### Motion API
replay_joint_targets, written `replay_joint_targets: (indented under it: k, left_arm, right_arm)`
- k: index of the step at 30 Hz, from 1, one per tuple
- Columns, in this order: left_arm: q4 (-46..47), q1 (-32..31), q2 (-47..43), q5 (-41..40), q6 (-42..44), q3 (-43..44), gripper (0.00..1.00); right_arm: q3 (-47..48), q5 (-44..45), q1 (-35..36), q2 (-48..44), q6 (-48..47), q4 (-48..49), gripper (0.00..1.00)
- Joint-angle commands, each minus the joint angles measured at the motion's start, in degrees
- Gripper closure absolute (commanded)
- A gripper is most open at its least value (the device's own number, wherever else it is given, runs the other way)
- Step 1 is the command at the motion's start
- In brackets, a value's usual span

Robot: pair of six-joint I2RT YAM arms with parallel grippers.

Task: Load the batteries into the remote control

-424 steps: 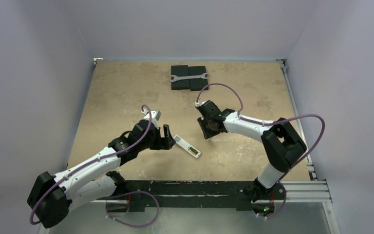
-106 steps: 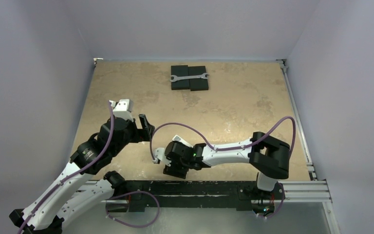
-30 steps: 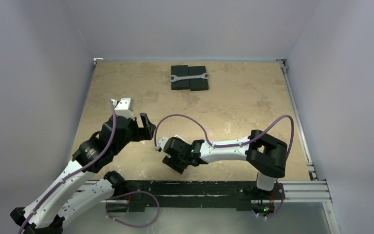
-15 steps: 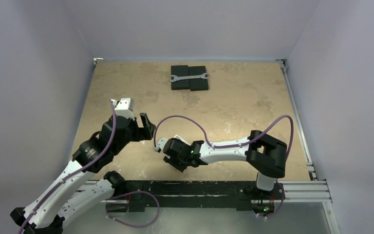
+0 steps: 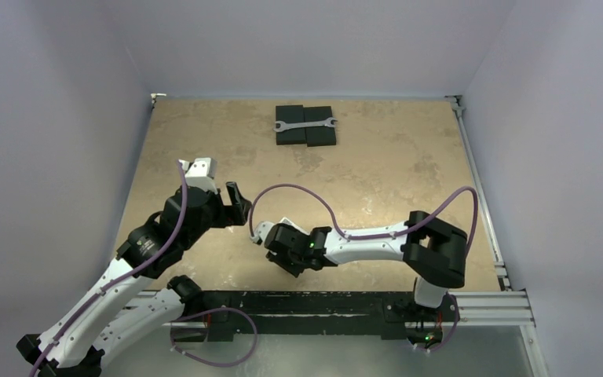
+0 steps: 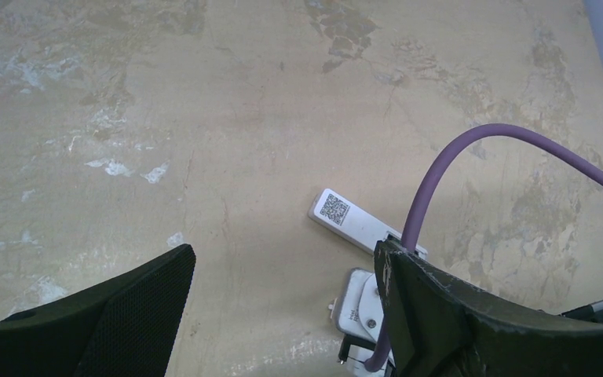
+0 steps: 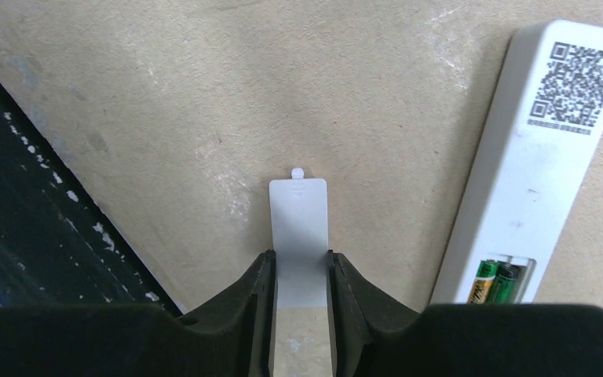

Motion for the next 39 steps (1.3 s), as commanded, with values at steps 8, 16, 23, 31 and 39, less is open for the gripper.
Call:
replay_joint_targets:
  k: [8,16,23,31,39]
  left_arm:
    - [3.09,0.01,0.27,0.64,0.63,-0.43,0.15]
    - [3.88,0.05,0.54,0.54,0.79,-0.94,0.15]
    - [4.43,0.03,1.32,0.82,0.97,-1.11,0.15]
    - [5.12,0.00,2.20,1.26,1.21,-1.15,0.15]
    - [5.86,0.05,2.90,1.61,1.66,-1.08,0.15]
  right_arm:
    - [-0.51,2.15,-0.05,-8.71,1.95,-4.02,0.86]
    - [-2.42,1.55,-4.18,-12.91,1.30,-5.62,0.87]
    - [-3.99,-0.22,-7.84,-14.29,0.27,-5.38,0.87]
    - [-3.90,-1.23,-10.94,-13.66,0.48,-5.51,0.86]
    - [-3.15,-1.79,-12.57,-11.67,0.78,-6.26,0.84]
